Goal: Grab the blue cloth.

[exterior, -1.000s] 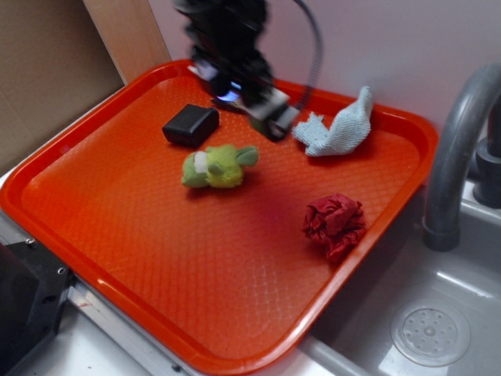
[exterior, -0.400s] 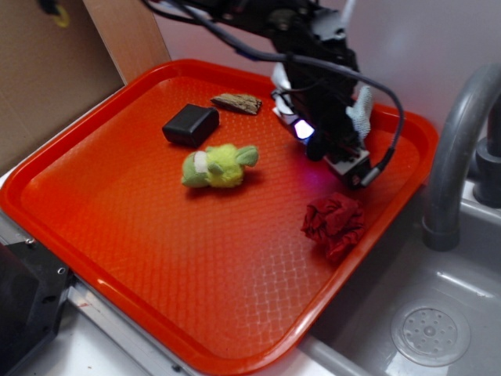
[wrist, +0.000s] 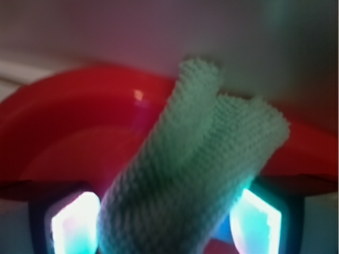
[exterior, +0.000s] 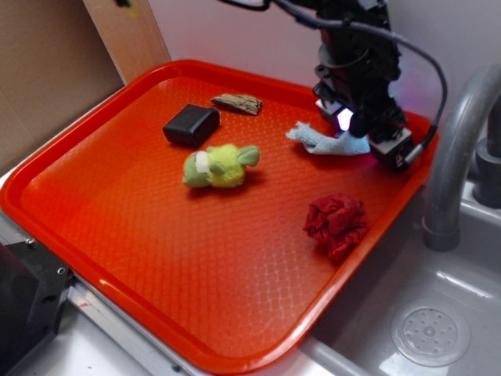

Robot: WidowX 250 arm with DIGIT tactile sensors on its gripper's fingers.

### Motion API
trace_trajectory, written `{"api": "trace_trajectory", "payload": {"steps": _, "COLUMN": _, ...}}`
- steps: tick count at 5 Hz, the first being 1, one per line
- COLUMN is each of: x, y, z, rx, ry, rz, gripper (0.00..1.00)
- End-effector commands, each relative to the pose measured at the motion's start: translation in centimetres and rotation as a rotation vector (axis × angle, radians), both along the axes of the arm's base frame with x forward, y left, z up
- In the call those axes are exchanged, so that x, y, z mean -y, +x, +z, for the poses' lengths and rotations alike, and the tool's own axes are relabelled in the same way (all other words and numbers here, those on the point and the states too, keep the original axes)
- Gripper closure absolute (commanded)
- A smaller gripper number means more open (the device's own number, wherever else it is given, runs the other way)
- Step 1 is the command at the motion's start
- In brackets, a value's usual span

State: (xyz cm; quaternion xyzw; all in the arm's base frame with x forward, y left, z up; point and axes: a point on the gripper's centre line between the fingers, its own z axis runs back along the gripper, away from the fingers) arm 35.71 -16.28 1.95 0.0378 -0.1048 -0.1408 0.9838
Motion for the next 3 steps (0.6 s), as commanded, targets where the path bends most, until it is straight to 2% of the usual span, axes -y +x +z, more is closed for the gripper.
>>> {"api": "trace_trajectory", "payload": {"steps": 1, "x": -2.4, "y": -1.4, "z": 3.9, "rx": 0.042, "ry": -0.009, "rz": 0.069, "gripper": 1.0}}
{"api": "trace_trajectory", "payload": {"steps": 2, "x": -4.0, "y": -2.5, "z": 5.8, "rx": 0.053, "ry": -0.019, "rz": 0.128, "gripper": 1.0}}
{"api": "trace_trajectory", "payload": {"steps": 3, "x": -6.7, "y": -3.9, "z": 9.1, "rx": 0.004, "ry": 0.03, "rz": 0.245, "gripper": 1.0}}
